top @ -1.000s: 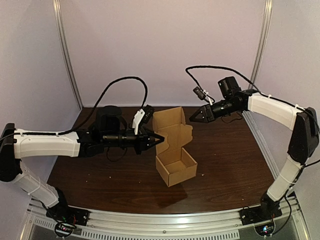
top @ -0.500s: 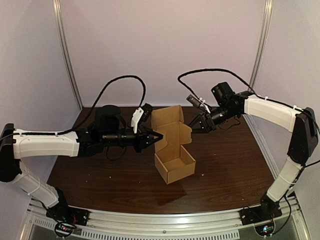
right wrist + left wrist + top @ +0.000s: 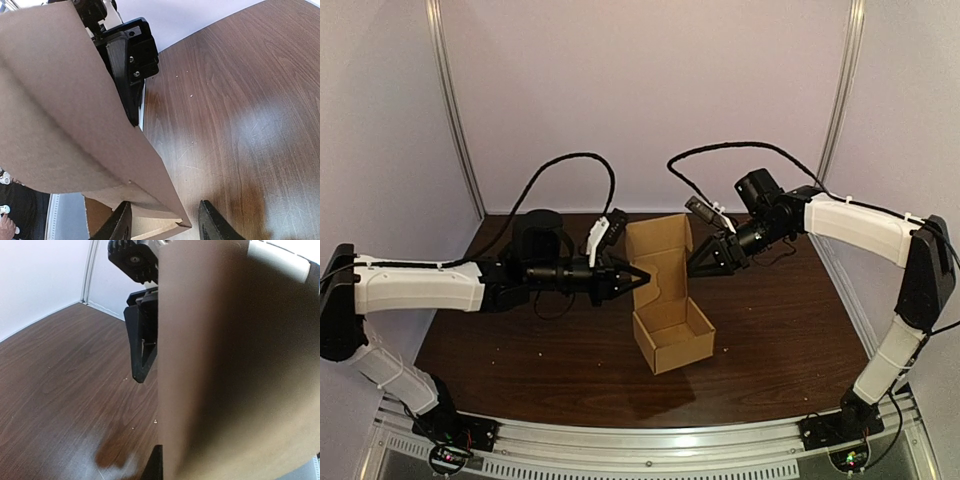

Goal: Fold the paper box

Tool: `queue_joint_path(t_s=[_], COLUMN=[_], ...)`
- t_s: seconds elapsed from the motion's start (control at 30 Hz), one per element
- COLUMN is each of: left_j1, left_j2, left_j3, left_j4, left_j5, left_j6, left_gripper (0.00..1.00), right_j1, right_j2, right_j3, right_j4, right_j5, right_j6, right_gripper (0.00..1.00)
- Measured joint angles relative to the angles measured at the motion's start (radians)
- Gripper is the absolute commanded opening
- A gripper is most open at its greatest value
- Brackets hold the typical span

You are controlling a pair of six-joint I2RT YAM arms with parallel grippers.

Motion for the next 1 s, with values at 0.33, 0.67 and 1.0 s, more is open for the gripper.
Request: queue_joint_path(t_s=[0.33,0.67,1.0], left_j1=[0.062,0.090,0.098], left_j2=[0.066,0.080,0.083], left_j3=[-0.031,-0.062,-0.069], left_j4=[0.162,0.276,0.270], left_j5=[0.197,0.273,0.261], left_j6=[-0.137,-0.248,-0.257], left_gripper=[0.00,0.03,0.03], right_j1=[0.055,0.064,0.065], right_j2=[0.000,-0.002,-0.009], right_j3=[0.013,0.008,-0.041], right_j4=[-0.040,-0.007,0.104], right_j5=[-0.055,-0.064,-0.047], right_j6=[-0.054,-0.045,0.055], right_gripper=[0.02,0.00,0.00])
